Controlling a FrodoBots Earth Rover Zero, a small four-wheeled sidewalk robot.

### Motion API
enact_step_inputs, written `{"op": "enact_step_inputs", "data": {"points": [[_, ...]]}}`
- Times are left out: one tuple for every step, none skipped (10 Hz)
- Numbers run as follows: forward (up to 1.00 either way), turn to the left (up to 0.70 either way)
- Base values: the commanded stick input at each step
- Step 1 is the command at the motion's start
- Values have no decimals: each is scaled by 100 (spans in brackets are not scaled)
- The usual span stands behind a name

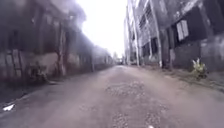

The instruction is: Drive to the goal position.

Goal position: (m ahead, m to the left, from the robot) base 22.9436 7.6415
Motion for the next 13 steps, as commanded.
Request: {"op": "enact_step_inputs", "data": {"points": [[50, 0], [50, 0], [50, 0], [50, 0], [50, 0], [50, 0], [50, 0], [50, 0], [50, 0], [50, 0], [50, 0], [50, 0], [50, 0]]}}
